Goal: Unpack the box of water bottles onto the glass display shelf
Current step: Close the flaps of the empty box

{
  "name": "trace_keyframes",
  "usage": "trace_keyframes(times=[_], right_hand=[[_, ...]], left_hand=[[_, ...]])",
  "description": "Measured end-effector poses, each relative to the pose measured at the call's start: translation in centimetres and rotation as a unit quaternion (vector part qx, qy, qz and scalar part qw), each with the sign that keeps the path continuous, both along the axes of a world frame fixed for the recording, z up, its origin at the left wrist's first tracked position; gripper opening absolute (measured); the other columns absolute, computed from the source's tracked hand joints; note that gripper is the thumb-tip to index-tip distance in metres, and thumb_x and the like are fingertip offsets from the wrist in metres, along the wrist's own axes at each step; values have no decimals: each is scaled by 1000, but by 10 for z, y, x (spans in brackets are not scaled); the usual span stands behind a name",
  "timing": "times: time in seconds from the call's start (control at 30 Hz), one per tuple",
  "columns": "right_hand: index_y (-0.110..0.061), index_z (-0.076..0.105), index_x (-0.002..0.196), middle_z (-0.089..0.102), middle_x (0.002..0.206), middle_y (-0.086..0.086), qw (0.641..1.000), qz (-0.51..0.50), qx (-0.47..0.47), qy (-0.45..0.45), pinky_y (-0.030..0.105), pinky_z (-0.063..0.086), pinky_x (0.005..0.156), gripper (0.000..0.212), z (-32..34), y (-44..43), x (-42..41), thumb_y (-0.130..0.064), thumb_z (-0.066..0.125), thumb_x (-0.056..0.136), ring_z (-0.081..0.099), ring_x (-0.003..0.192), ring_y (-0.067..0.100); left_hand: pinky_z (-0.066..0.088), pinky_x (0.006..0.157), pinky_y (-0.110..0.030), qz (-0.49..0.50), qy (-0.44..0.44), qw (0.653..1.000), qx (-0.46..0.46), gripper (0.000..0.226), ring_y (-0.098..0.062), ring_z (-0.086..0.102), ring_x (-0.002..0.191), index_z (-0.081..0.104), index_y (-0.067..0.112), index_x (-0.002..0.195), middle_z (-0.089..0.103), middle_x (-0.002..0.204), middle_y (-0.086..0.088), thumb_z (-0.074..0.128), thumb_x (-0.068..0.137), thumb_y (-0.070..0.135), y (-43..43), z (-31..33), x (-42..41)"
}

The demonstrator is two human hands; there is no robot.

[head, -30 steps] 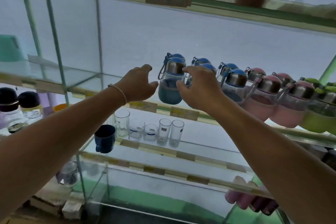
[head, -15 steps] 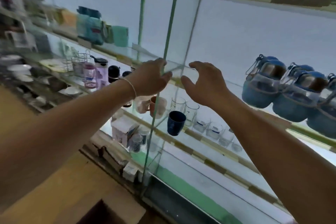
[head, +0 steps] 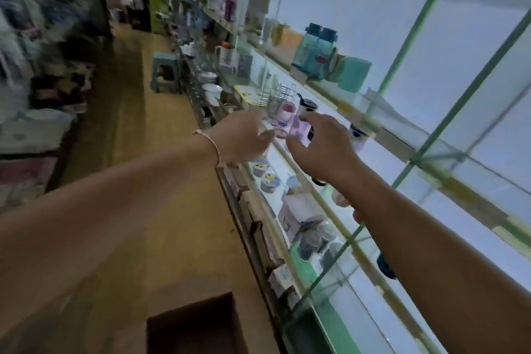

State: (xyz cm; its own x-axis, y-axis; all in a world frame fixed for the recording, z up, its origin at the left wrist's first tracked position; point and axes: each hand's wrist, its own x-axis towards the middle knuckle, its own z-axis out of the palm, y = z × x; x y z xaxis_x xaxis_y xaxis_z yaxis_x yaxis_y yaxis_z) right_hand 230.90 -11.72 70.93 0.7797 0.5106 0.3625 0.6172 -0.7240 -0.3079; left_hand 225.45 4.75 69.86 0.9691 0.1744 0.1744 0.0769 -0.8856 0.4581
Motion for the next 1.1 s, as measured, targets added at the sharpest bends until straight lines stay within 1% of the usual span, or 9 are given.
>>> trace_keyframes(times=[0.13, 0.23, 0.37, 0.53, 0.7, 0.9, 0.97, 1.03, 1.1], right_hand=[[-14, 62, 126, 65, 121, 11, 997, 69, 15, 32, 34, 43, 87, 42, -23, 37, 18, -36, 63, 91, 57, 115, 28], [-12, 64, 119, 67, 113, 10, 992, 106, 15, 72, 34, 44, 85, 38, -48, 57, 34, -34, 63, 88, 59, 108, 29], [-10, 54, 138, 60, 135, 10, 976, 159, -32, 143, 37, 43, 104, 54, -94, 78, 48, -35, 61, 91, 53, 127, 27], [-14, 45, 146, 54, 141, 11, 949, 203, -126, 206, 35, 44, 100, 58, -156, 93, 48, -39, 57, 96, 54, 126, 26], [-17, 43, 148, 55, 141, 7, 929, 218, -155, 254, 27, 42, 85, 61, -206, 109, 36, -43, 57, 95, 60, 111, 21], [-17, 44, 148, 53, 143, 5, 911, 217, -171, 308, 19, 36, 77, 60, -272, 120, 12, -42, 58, 95, 58, 98, 13], [-16, 44, 147, 55, 139, 5, 905, 205, -178, 328, 18, 39, 71, 59, -302, 123, 1, -40, 58, 95, 54, 87, 9], [-14, 46, 146, 58, 136, 7, 894, 194, -191, 355, 23, 47, 76, 57, -338, 126, -13, -38, 58, 95, 61, 97, 16], [-14, 49, 143, 65, 126, 6, 881, 178, -202, 390, 25, 51, 75, 54, -378, 128, -30, -36, 59, 95, 66, 96, 17]], left_hand=[[49, 70, -33, 77, 21, 997, 3, 34, -20, 61, 84, 53, 15, 114, 66, 108, -7, 40, 100, 43, 25, -17, -3], [52, 82, -40, 133, 51, 989, -28, 39, -26, 62, 95, 52, 7, 128, 65, 118, -14, 44, 102, 36, 29, -39, -8], [51, 92, -39, 198, 110, 973, -55, 51, -24, 60, 110, 41, 11, 143, 58, 132, -11, 46, 101, 40, 32, -85, -11], [46, 100, -41, 258, 177, 947, -71, 53, -27, 56, 118, 42, 13, 143, 57, 133, -12, 46, 100, 43, 42, -148, -26], [47, 98, -37, 294, 233, 917, -137, 50, -26, 57, 116, 43, 9, 142, 59, 130, -14, 47, 101, 36, 45, -204, -55], [39, 87, -26, 298, 245, 904, -182, 45, -25, 54, 120, 40, 12, 144, 56, 134, -11, 44, 103, 31, 58, -264, -79], [38, 84, -25, 296, 256, 897, -206, 42, -26, 56, 117, 44, 12, 141, 58, 131, -11, 44, 103, 30, 59, -294, -86], [44, 85, -27, 287, 276, 888, -231, 37, -25, 59, 109, 49, 12, 134, 62, 123, -11, 43, 103, 32, 60, -334, -95], [49, 73, -32, 278, 286, 881, -253, 30, -21, 61, 85, 56, 14, 119, 66, 96, -6, 43, 102, 36, 59, -379, -106]])
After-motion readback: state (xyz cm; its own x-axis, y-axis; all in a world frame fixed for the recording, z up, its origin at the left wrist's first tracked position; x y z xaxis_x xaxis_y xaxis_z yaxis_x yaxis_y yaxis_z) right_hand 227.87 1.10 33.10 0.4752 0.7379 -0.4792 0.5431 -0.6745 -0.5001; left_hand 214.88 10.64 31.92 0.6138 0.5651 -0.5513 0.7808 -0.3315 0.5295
